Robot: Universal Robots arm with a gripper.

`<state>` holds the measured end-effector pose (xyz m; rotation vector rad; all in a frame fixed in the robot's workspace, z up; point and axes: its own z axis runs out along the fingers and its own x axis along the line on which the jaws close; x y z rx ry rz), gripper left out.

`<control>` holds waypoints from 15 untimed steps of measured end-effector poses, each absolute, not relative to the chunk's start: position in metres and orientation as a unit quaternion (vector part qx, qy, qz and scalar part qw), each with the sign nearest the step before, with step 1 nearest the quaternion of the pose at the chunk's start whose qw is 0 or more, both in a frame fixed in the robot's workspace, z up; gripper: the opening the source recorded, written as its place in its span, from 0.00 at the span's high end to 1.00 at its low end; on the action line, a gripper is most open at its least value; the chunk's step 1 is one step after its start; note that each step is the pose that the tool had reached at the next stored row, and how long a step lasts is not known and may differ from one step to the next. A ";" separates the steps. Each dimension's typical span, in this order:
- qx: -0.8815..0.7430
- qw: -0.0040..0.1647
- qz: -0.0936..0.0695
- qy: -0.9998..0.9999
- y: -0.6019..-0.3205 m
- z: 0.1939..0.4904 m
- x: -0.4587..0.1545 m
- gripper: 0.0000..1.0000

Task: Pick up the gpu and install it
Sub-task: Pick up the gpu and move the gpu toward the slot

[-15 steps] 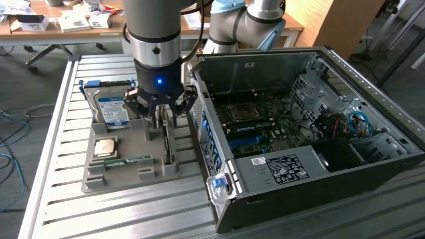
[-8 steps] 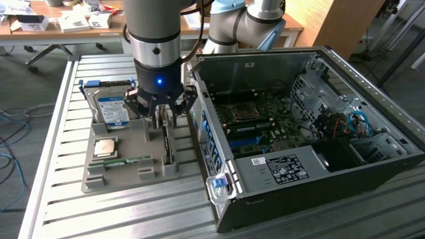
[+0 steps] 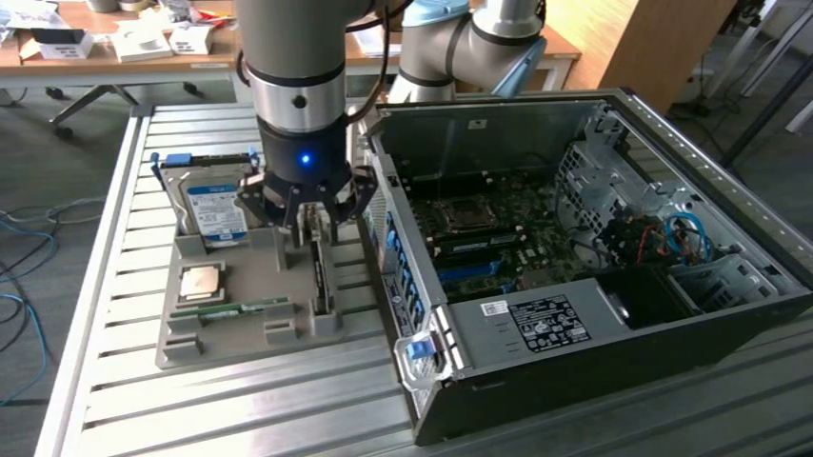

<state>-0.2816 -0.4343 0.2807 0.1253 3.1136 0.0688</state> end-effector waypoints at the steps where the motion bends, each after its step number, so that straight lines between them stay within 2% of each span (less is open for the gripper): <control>1: 0.040 0.012 0.022 0.999 -0.434 0.280 -0.282 0.51; 15: 0.040 0.012 0.022 0.999 -0.435 0.274 -0.281 0.51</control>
